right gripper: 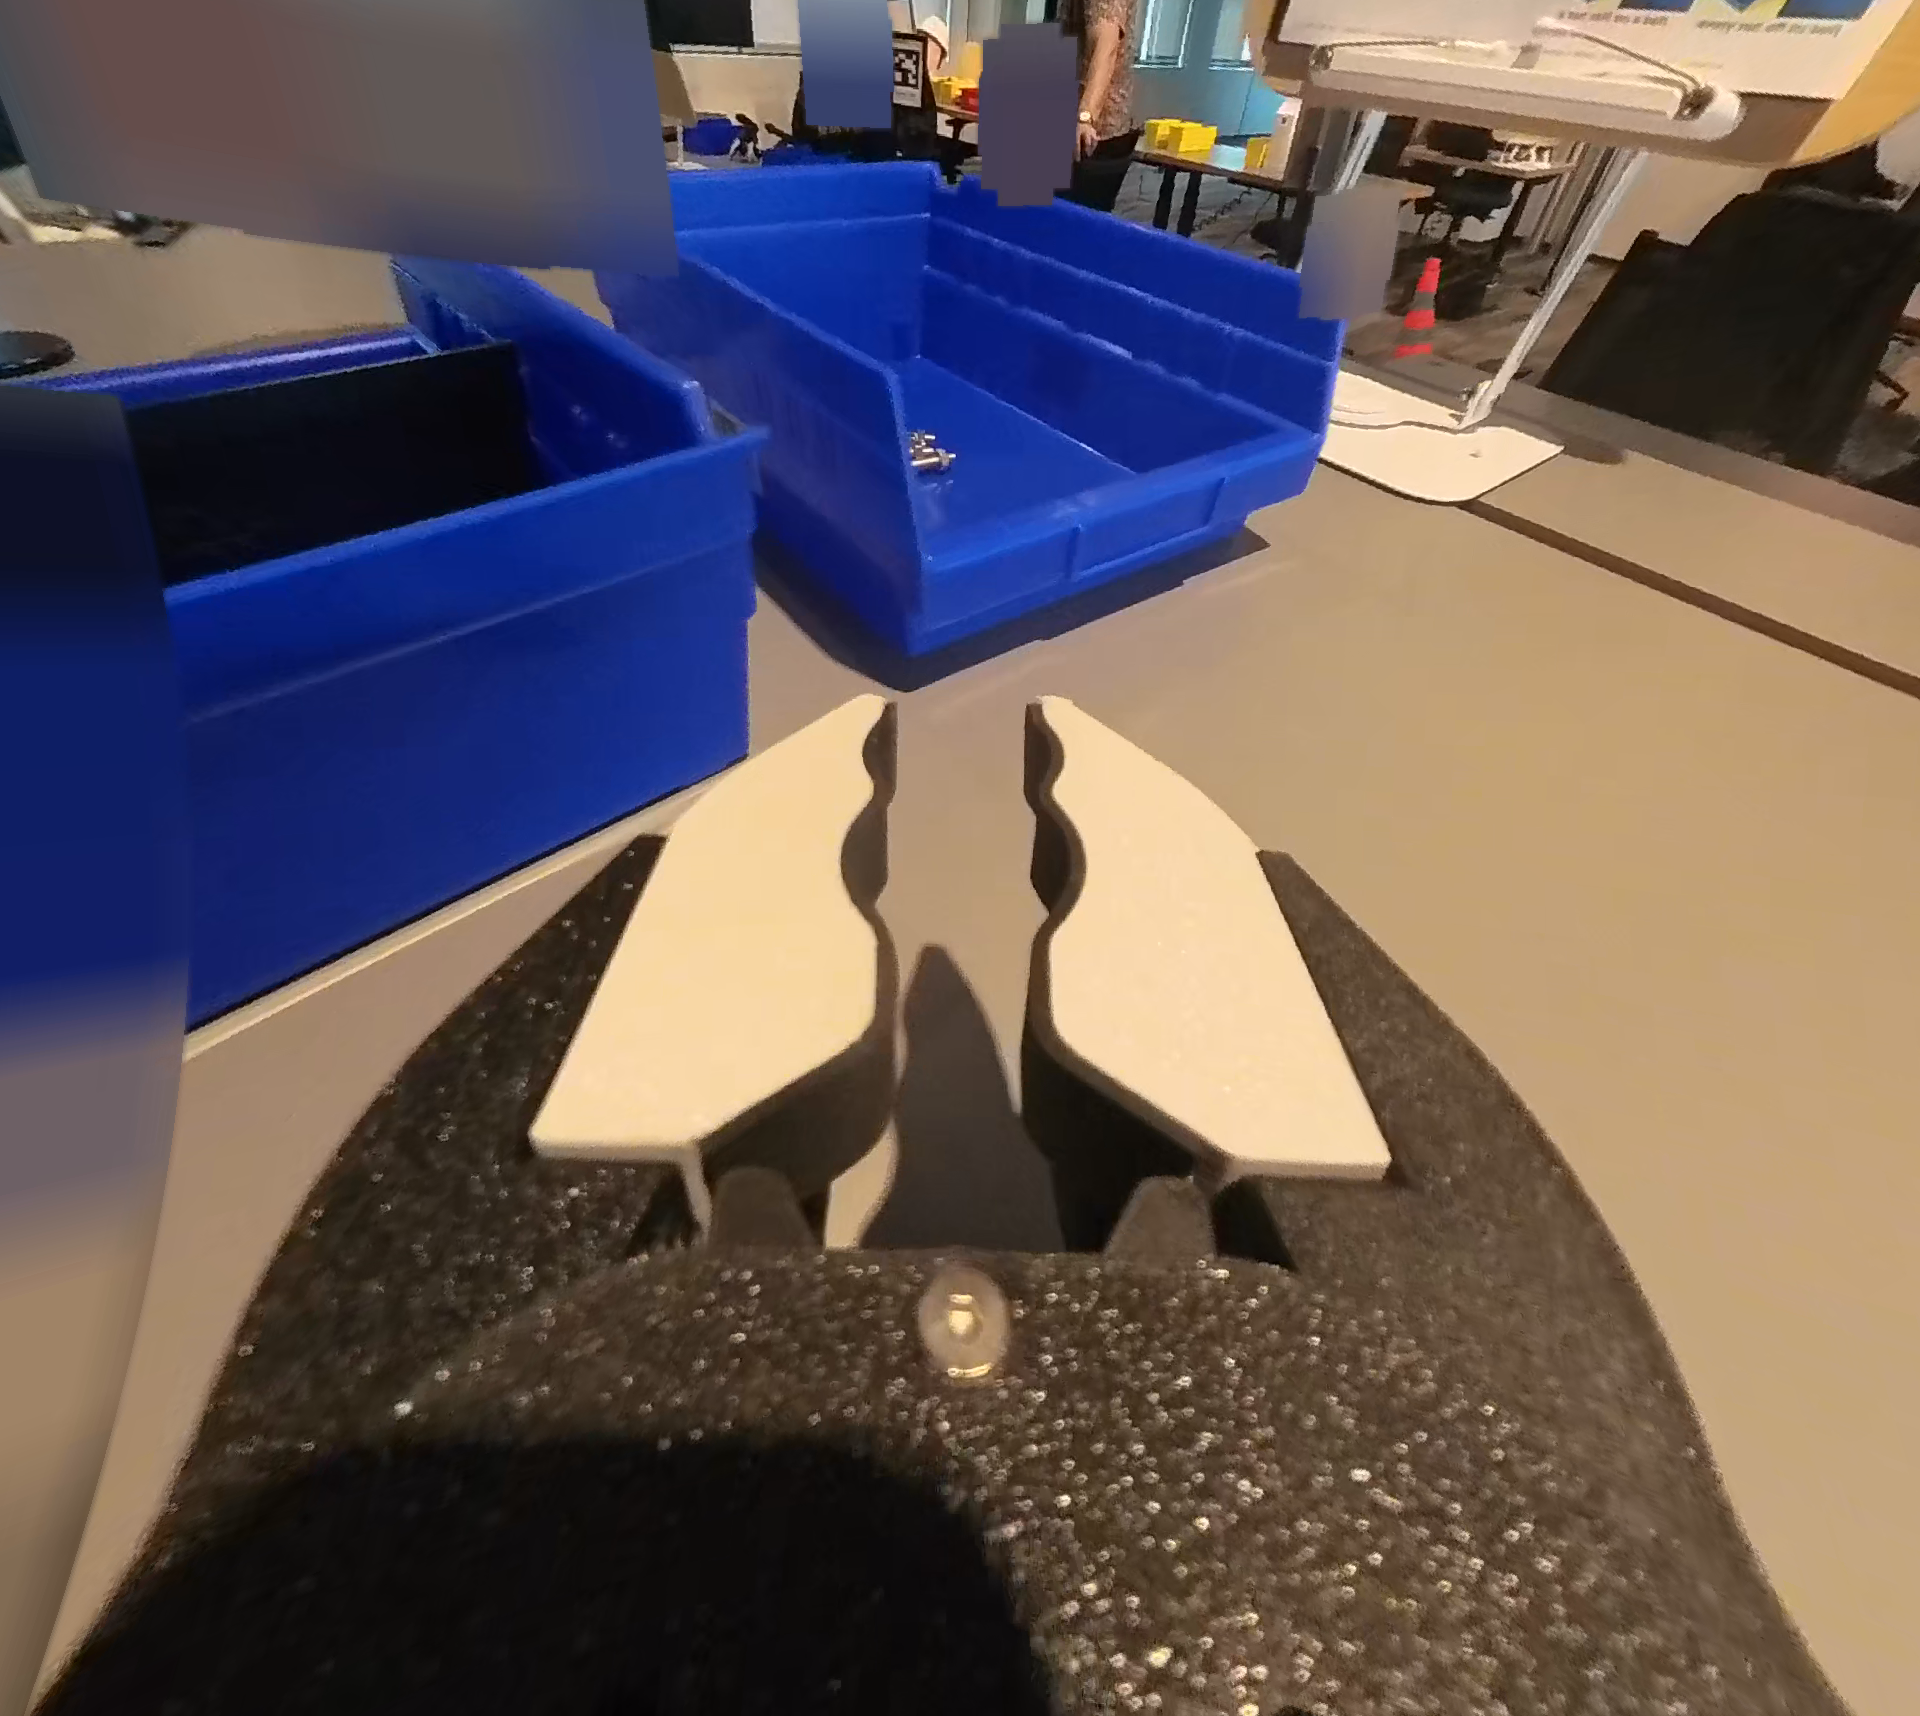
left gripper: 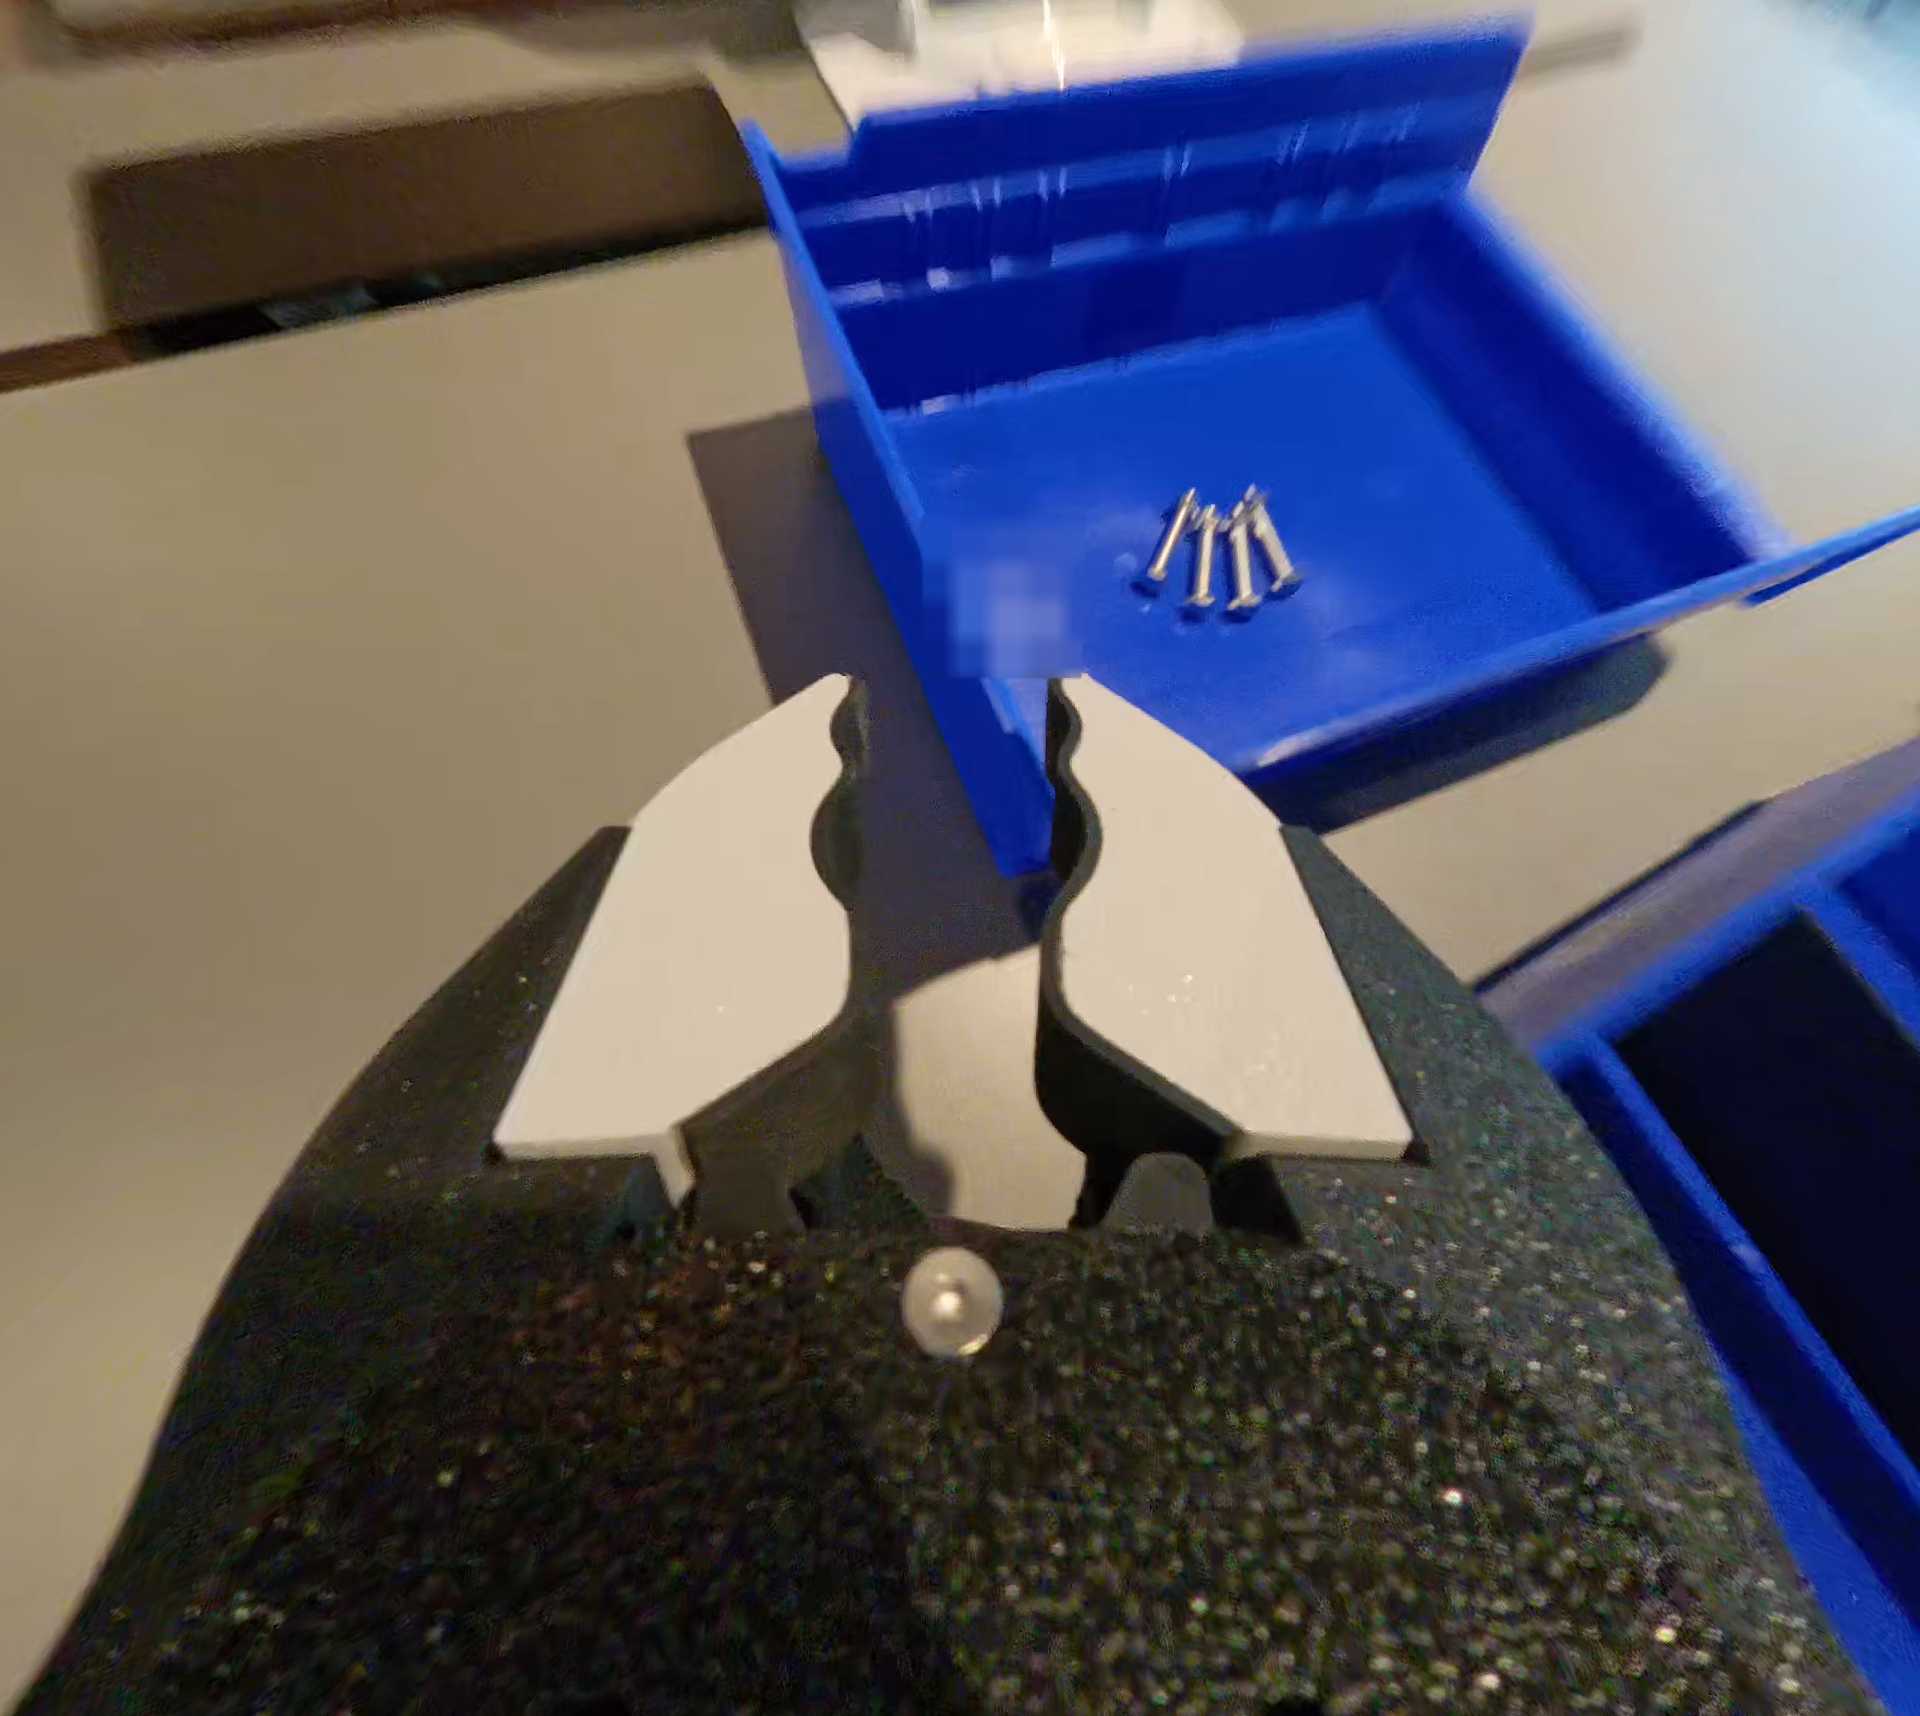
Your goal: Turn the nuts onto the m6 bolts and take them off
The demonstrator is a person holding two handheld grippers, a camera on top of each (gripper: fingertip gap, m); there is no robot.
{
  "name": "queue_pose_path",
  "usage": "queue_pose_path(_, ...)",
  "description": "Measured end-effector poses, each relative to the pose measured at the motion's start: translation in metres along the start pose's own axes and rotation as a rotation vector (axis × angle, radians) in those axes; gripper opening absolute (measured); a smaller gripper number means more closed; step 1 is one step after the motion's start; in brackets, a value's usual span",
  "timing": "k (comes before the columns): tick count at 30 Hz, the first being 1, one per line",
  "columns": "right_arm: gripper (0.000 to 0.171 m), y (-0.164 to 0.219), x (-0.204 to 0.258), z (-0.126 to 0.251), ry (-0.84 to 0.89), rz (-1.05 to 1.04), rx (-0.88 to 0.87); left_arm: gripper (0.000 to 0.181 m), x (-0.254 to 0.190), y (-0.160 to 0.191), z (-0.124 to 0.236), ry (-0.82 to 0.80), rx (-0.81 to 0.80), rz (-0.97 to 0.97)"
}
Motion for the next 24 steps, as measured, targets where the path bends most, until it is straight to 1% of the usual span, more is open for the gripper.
queue_pose_path(2, 0.023, 0.0, 0.001, 0.002, 0.003, 0.008, -0.012, 0.033, -0.001, -0.003, -0.02, 0.002, 0.1, -0.029)
queue_pose_path(4, 0.023, -0.001, 0.002, 0.005, 0.008, 0.008, -0.025, 0.034, 0.0, 0.001, -0.036, -0.002, 0.22, -0.072)
queue_pose_path(5, 0.022, -0.001, 0.002, 0.007, 0.009, 0.006, -0.033, 0.029, -0.001, -0.001, -0.04, 0.021, 0.235, -0.073)
queue_pose_path(6, 0.022, -0.002, 0.003, 0.008, 0.01, 0.004, -0.038, 0.012, 0.002, -0.004, -0.043, 0.002, 0.233, -0.076)
queue_pose_path(8, 0.022, -0.002, 0.004, 0.009, 0.007, 0.005, -0.046, 0.008, 0.014, -0.008, -0.047, -0.069, 0.25, -0.114)
queue_pose_path(12, 0.021, -0.002, 0.005, 0.009, 0.003, 0.018, -0.043, 0.008, 0.038, -0.012, -0.051, -0.105, 0.295, -0.178)
queue_pose_path(15, 0.021, -0.001, 0.007, 0.008, 0.002, 0.036, -0.034, 0.01, 0.071, -0.012, -0.046, -0.198, 0.345, -0.241)
queue_pose_path(19, 0.02, 0.0, 0.011, 0.006, 0.001, 0.068, -0.021, 0.012, 0.136, -0.008, -0.034, -0.372, 0.397, -0.256)
queue_pose_path(24, 0.02, 0.001, 0.014, 0.005, -0.001, 0.097, -0.009, 0.015, 0.202, 0.001, -0.018, -0.443, 0.409, -0.406)
Point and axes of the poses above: each gripper's, where its closed fingertips meet, z back along the fingers, y out of its underside, x = y × z across the jaws, the point moved 5 cm from there along z, back along the fingers, and after that the axes turned 5 degrees about -z, right-handed, at the moved point
